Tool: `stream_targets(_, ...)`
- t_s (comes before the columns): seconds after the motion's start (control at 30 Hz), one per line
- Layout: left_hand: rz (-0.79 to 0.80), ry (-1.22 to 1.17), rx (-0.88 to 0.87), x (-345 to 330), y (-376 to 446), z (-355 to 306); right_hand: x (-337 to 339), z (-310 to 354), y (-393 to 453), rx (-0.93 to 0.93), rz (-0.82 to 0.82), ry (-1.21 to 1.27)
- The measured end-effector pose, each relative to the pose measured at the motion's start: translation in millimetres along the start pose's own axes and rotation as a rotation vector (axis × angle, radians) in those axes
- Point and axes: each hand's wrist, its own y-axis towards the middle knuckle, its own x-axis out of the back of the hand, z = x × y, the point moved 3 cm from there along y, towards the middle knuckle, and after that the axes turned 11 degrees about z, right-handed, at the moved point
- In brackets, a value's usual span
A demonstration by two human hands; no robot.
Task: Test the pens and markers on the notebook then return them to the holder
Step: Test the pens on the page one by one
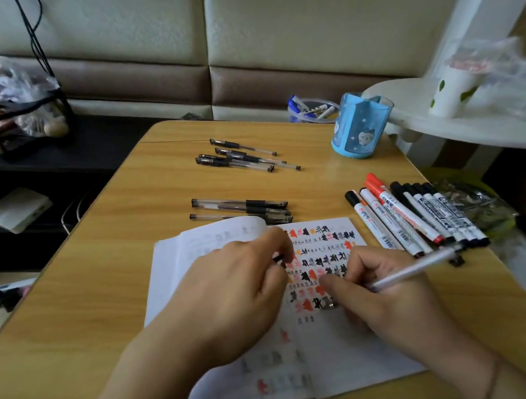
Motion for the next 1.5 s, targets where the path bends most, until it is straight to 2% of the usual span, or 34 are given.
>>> stream_targets(0.2,-0.057,0.154,0.017,-4.2,4.6,-1.4,-5.7,-2.7,0.8,0.035,-0.074,-0.073)
stream_targets(0.4,-0.133,0.138,0.009,-3.7,7.8,-0.3,-9.4,-1.2,0.2,0.004,-0.032,-0.107)
stream_targets(0.6,-0.148,0.174,0.009,-3.8,9.1,0.1,-9.3,1.5,0.5,-0.002,-0.028,-0.143)
stream_targets(0.97,-0.136,0.178,0.11,-4.3,11.7,6.7,-8.0,2.9,1.1,-0.053,-0.017,-0.13)
stream_targets(1.03,-0.136,0.177,0.11,-3.6,11.1,6.2,-7.2,4.5,1.4,-0.059,-0.022,-0.082)
stream_targets(1.13,-0.144,0.188,0.086,-2.5,10.2,2.5,-3.0,7.4,0.1,-0.046,-0.069,0.17)
stream_targets(1.23,-0.126,0.2,0.069,-2.3,11.1,0.2,-0.6,11.3,-0.5,-0.022,-0.02,0.358)
stream_targets(1.5,-0.145,0.162,0.011,-2.2,10.5,-3.3,-0.1,12.6,1.1,-0.009,-0.026,0.349)
